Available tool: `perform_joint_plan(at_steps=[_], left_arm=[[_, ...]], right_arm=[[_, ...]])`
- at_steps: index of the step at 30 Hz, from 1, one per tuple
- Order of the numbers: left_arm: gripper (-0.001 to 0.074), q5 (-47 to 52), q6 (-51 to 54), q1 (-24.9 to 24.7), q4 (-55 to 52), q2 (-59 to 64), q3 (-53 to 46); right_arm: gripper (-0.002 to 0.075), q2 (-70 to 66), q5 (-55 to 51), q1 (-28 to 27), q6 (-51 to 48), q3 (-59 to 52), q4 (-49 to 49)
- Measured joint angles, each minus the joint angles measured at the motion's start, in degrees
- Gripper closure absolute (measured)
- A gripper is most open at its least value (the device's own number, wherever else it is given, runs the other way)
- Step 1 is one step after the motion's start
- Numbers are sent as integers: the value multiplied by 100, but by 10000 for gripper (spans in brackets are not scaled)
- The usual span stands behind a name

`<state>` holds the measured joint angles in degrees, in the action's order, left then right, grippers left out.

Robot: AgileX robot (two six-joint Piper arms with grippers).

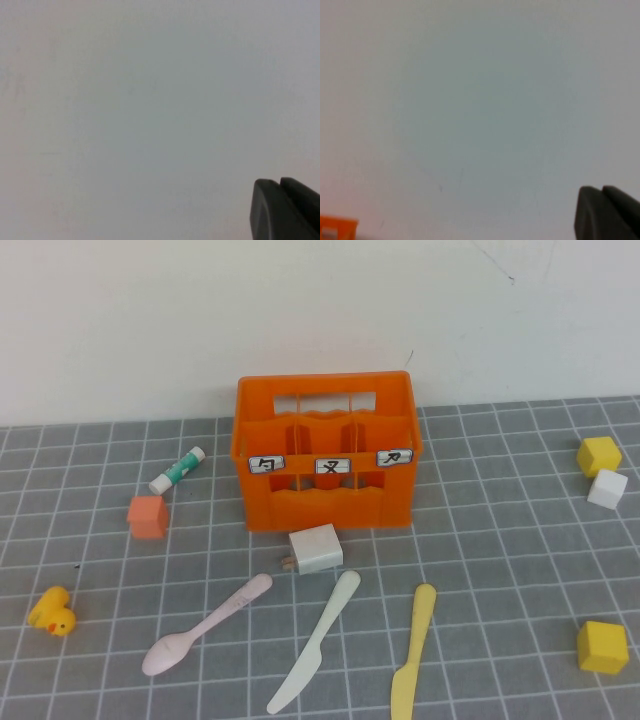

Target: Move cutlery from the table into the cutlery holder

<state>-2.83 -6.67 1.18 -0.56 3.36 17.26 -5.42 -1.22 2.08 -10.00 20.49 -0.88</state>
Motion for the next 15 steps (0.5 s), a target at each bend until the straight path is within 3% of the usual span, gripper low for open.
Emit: perform_joint_plan(at_steps=[7,11,15], left_arm=[[736,129,-253,0,56,1098,-60],[736,987,-974,0,122,1727,200],[736,2255,-579,0,203,2553,721]], right_arm=[[729,-1746,-1883,0,-338,644,-487],[729,-2864,-2421,0,-1569,965,-1378],[729,-3725,-2836,0,-2910,1105,-2284]])
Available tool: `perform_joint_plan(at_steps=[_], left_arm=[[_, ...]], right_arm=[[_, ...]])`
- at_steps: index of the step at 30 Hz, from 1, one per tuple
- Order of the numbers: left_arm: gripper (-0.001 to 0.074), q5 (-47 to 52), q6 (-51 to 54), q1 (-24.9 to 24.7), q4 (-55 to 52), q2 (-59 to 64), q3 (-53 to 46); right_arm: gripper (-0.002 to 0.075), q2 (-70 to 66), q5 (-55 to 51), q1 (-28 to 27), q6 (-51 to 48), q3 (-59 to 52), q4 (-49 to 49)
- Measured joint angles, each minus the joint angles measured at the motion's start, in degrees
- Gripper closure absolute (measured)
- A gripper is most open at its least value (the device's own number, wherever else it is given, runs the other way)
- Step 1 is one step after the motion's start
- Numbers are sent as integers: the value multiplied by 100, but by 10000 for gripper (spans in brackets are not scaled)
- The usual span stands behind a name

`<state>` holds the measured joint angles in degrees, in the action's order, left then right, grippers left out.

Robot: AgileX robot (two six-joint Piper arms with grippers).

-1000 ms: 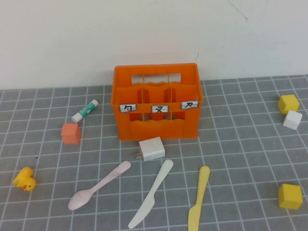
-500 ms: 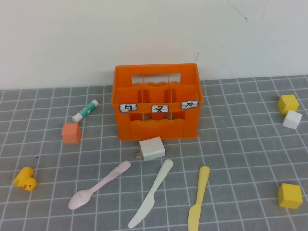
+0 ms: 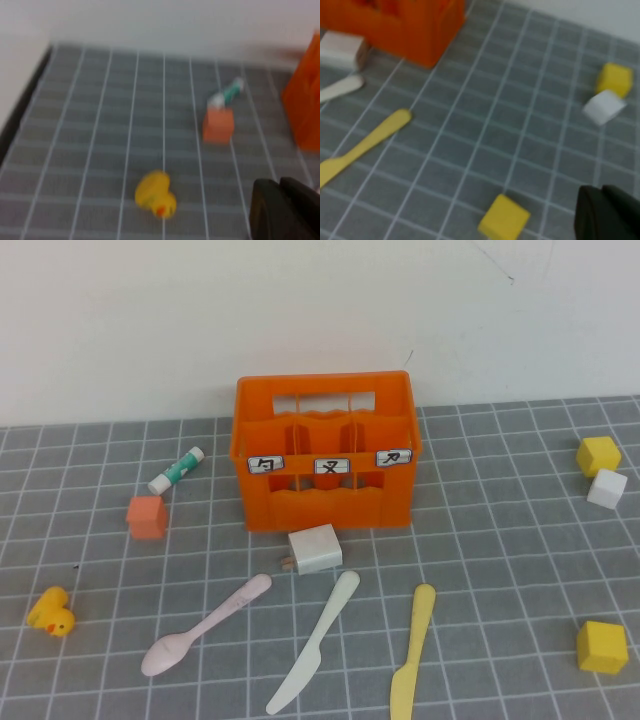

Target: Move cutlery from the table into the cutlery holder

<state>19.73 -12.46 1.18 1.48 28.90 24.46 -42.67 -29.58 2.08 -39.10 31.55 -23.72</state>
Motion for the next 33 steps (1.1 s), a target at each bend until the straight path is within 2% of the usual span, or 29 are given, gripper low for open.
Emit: perform_joint_plan(at_steps=[5,12,16,21,24,29,33], left_arm=[[736,811,921,0,753,967,388],[736,1892,3689,0,3009,2449,1216],[736,2075,4495,-395,3110,3298,1685],[736,1840,4422,-1375,2350,4096,1888],[736,1584,3793,-1981,1751,4611,2153],[715,1749,2846,-2495,995,5464,2948],[640,2189,2276,-2633,531,5958,3407]], right_arm=[[729,-753,-133,0,-1219,-2,-980],[729,-1284,-463,0,-2793,-2,-2005],[729,-1400,-566,0,-3105,-2,-2166],[729,-1435,-566,0,-3182,-2,-2187],[729,-1503,-566,0,-3203,-2,-2187],[729,-1592,-566,0,-3215,2,-2187],[729,-1592,-588,0,-3228,11,-2187]])
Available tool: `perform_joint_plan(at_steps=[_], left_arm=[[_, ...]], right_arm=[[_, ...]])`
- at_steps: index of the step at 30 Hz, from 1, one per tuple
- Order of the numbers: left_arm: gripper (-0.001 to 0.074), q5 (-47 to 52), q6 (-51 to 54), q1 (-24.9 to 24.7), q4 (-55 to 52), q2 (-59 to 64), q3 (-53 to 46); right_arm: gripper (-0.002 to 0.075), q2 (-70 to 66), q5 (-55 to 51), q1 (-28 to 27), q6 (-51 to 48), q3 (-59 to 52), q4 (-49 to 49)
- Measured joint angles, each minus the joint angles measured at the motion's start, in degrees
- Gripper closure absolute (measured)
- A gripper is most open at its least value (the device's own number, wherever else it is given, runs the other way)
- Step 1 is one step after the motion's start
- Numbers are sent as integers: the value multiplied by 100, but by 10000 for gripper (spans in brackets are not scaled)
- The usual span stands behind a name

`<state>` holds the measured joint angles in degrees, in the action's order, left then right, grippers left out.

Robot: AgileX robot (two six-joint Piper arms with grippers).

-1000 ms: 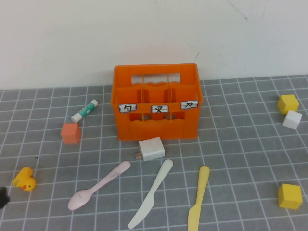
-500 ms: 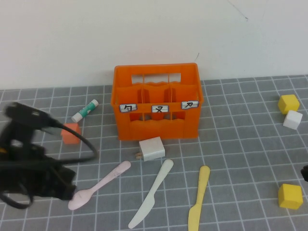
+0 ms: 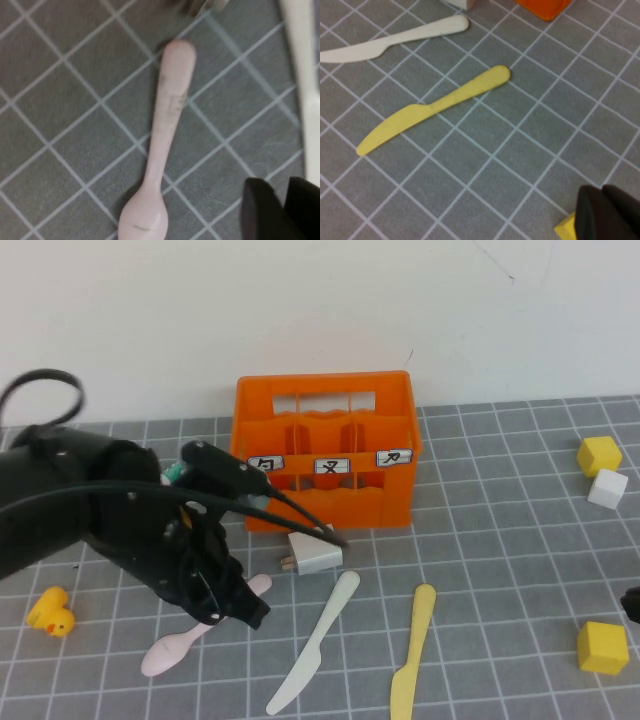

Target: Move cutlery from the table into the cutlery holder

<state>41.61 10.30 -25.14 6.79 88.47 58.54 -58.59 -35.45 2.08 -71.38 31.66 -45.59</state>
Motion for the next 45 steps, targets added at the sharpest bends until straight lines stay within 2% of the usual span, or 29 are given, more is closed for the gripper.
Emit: perform_joint_plan(at_steps=[7,10,13,18,27,45], left_arm=[[497,-369,-179,2,-262,476,92],[420,-222,-168,2,-276,727,324],[378,-46,-168,2,-276,1017,645],[371,54,56,2,-291,1493,1021],[416,-28,245,2,-413,2209,1408],[421,-195,277,-11,-473,2508,1487]], right_arm=[[729,0,-27,0,-13,0,0],[729,0,-27,0,-13,0,0],[729,0,-27,0,-13,0,0],[729,0,-27,0,-13,0,-5],[729,0,-27,0,-13,0,-13],[729,-246,109,0,-70,0,-285]])
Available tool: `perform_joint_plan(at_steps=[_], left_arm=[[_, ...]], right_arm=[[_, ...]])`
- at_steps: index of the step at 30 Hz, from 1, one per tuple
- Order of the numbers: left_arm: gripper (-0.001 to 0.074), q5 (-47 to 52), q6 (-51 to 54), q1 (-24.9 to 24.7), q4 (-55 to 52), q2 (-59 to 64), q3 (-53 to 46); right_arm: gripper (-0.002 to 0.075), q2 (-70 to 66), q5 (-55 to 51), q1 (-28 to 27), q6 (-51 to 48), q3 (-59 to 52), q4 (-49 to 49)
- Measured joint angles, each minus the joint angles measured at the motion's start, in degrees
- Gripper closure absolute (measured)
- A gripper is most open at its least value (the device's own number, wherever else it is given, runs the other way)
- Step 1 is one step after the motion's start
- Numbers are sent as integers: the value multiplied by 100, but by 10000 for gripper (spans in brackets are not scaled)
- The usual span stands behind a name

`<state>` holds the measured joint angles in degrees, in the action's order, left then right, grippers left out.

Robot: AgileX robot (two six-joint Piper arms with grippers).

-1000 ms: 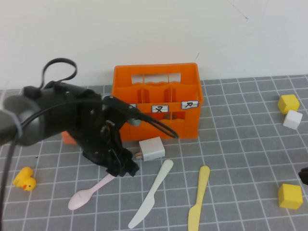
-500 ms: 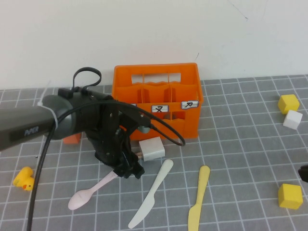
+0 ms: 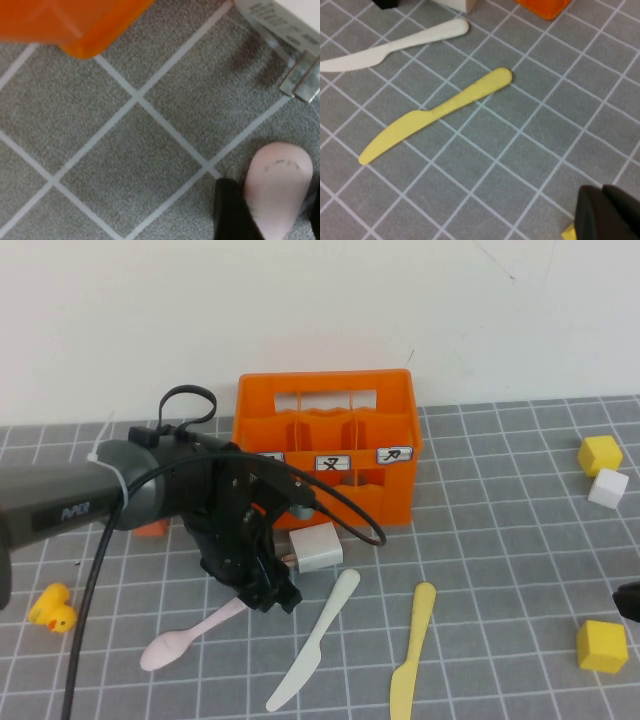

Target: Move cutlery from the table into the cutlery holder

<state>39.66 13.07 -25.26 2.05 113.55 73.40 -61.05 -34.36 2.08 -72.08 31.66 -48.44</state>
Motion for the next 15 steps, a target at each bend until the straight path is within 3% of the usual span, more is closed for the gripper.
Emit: perform_joint_plan(at_steps=[5,10,15], left_arm=[[434,21,0,0,-13,12,7],[542,21,0,-30,-62,12,12],[545,21,0,-30,-73,22,21]], right_arm=[[729,-34,-48,0,-36,0,0],[729,-34,-194,0,-299,0,-104],[729,-34,-197,0,-621,0,-417]])
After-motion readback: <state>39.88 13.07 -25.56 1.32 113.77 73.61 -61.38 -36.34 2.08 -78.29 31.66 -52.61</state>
